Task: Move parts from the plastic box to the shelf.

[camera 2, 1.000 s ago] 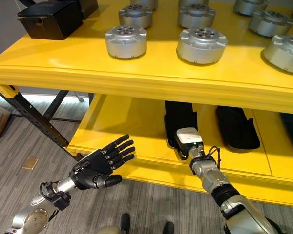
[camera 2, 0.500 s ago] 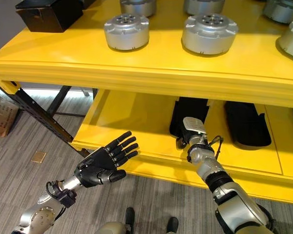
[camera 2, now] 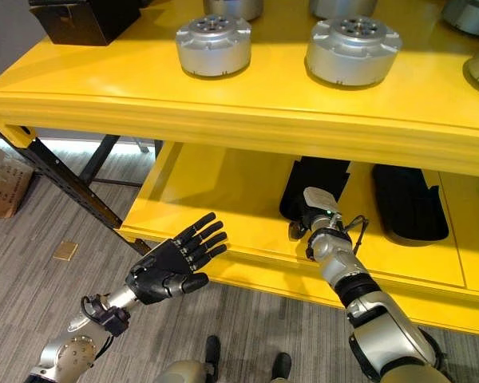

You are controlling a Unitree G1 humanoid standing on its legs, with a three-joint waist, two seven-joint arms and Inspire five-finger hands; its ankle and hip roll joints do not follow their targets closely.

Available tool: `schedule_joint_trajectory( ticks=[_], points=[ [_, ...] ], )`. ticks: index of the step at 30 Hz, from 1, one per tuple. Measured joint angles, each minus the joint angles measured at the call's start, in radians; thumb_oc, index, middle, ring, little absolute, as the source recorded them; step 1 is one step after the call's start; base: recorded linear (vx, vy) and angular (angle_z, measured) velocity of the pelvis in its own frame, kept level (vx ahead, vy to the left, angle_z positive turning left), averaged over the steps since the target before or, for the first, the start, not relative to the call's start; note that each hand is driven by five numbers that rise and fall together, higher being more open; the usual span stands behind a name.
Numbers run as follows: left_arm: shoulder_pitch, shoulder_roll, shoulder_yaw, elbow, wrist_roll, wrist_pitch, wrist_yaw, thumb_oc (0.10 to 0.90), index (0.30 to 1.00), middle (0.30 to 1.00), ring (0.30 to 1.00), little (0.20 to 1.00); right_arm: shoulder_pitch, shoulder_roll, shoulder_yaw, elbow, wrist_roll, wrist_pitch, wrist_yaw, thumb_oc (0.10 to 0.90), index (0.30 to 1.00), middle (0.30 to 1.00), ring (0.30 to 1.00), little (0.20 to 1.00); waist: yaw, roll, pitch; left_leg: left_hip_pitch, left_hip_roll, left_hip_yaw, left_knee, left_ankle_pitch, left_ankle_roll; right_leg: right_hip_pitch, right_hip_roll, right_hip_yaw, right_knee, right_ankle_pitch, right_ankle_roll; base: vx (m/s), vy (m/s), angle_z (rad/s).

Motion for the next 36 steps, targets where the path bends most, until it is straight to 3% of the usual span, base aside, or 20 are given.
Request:
schedule_joint_trajectory(
  ticks=[8,9,10,11,12,21,36],
  points=[
    [0.0,0.0,0.0,0.0,0.0,0.0,-0.001,0.9,1.0,1.0,1.0,1.0,-0.013,-0.007,0.019,0.009,-0.033,-0.015,0.032,0.4,0.3,0.3,0.3,0.3,0.001,-0.01,0.006,-0.001,0.0,-0.007,0.004,0.0,0.0,0.005,0.0,-0.008,0.0,0.0,0.0,0.0,-0.011,0.01],
    [0.0,0.0,0.0,0.0,0.001,0.0,-0.001,0.9,1.0,1.0,1.0,1.0,-0.017,-0.008,0.024,0.011,-0.048,-0.018,0.036,0.476,0.407,0.407,0.407,0.407,0.001,-0.012,0.008,-0.001,0.0,-0.007,0.004,0.0,0.0,0.005,0.0,-0.009,0.0,0.0,0.0,0.0,0.0,0.0],
    [0.0,0.0,0.0,0.0,0.001,0.0,-0.002,0.9,1.0,1.0,1.0,1.0,-0.022,-0.009,0.033,0.015,-0.049,-0.021,0.038,0.614,0.599,0.599,0.599,0.599,0.001,-0.015,0.009,-0.001,0.0,-0.008,0.005,0.0,0.0,0.006,0.0,-0.01,0.0,0.0,0.0,0.0,0.0,0.0],
    [0.0,0.0,0.0,0.0,0.001,0.0,-0.003,0.9,1.0,1.0,1.0,1.0,-0.025,-0.009,0.037,0.017,-0.049,-0.022,0.038,0.804,0.865,0.865,0.865,0.865,0.001,-0.017,0.01,-0.001,0.0,-0.008,0.005,0.0,0.0,0.006,0.0,-0.01,0.0,-0.001,0.0,0.0,0.0,0.0],
    [0.0,0.0,0.0,0.0,0.001,0.0,-0.004,0.9,1.0,1.0,1.0,1.0,-0.026,-0.008,0.037,0.017,-0.051,-0.026,0.04,0.9,1.0,1.0,1.0,1.0,0.002,-0.019,0.012,-0.001,0.0,-0.009,0.005,0.0,0.0,0.006,0.0,-0.011,0.0,-0.001,-0.001,0.0,0.0,0.0],
    [-0.001,0.0,0.003,0.0,0.002,0.002,-0.021,0.9,1.0,1.0,1.0,1.0,-0.042,-0.001,0.047,0.032,-0.077,-0.057,0.057,0.9,1.0,1.0,1.0,1.0,0.009,-0.021,0.013,0.0,0.0,-0.013,0.006,-0.001,-0.001,0.01,0.0,-0.015,0.0,-0.003,-0.002,0.0,-0.002,0.0],
    [-0.002,0.001,0.005,-0.001,0.039,0.038,-0.045,0.9,1.0,1.0,1.0,1.0,-0.041,0.0,0.065,0.036,-0.119,-0.033,0.064,0.9,1.0,1.0,1.0,1.0,0.028,-0.025,0.012,0.002,0.0,-0.021,0.009,0.001,-0.001,0.017,0.001,-0.02,0.0,-0.002,-0.002,0.0,-0.001,0.01]
  ],
)
